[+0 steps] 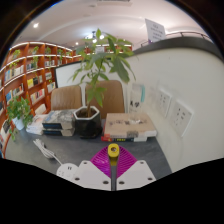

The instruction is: Unplug charger

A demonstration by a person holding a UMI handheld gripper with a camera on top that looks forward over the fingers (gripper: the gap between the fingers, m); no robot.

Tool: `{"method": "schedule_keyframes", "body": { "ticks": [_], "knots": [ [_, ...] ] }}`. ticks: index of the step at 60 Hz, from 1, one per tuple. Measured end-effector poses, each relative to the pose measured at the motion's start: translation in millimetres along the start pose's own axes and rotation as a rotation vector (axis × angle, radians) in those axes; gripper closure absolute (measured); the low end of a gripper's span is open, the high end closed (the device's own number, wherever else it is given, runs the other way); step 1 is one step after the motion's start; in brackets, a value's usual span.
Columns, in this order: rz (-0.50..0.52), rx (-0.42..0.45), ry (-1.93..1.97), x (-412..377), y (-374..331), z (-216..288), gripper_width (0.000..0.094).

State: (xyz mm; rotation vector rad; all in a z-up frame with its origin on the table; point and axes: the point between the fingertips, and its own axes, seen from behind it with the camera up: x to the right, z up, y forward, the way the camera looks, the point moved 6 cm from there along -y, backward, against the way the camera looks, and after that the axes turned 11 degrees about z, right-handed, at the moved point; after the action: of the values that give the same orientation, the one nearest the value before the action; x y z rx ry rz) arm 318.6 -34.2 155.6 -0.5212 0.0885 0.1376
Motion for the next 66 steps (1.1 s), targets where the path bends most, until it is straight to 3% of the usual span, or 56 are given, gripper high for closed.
{"method": "schedule_keyframes", "body": {
  "ticks": [4, 10, 19, 25, 27, 33, 36, 49, 59, 66],
  "knots": [
    [0.023, -0.105, 0.026, 6.9, 18.1, -45.8, 0.0896],
    [0.022, -0.179, 0.040, 18.5, 32.7, -86.8, 0.0896],
    [0.054, -0.188, 0.147, 25.4, 44.2, -103.8, 0.0885],
    [0.053, -0.199, 0.171, 29.1, 46.8, -103.7, 0.0819],
    [0.038, -0.201, 0.168, 32.2, 46.3, -103.5, 0.0769],
    [-0.037, -0.232, 0.145, 43.6, 38.8, -104.2, 0.0487],
    [-0.075, -0.239, 0.145, 47.1, 29.6, -100.2, 0.0404],
    [-0.147, -0.095, 0.140, 24.3, -45.5, -37.9, 0.0133],
    [-0.103, 0.031, 0.090, -52.4, -115.8, 8.4, 0.0111],
    [-0.044, 0.050, 0.043, -121.9, -149.3, 11.9, 0.0105]
  ]
}}
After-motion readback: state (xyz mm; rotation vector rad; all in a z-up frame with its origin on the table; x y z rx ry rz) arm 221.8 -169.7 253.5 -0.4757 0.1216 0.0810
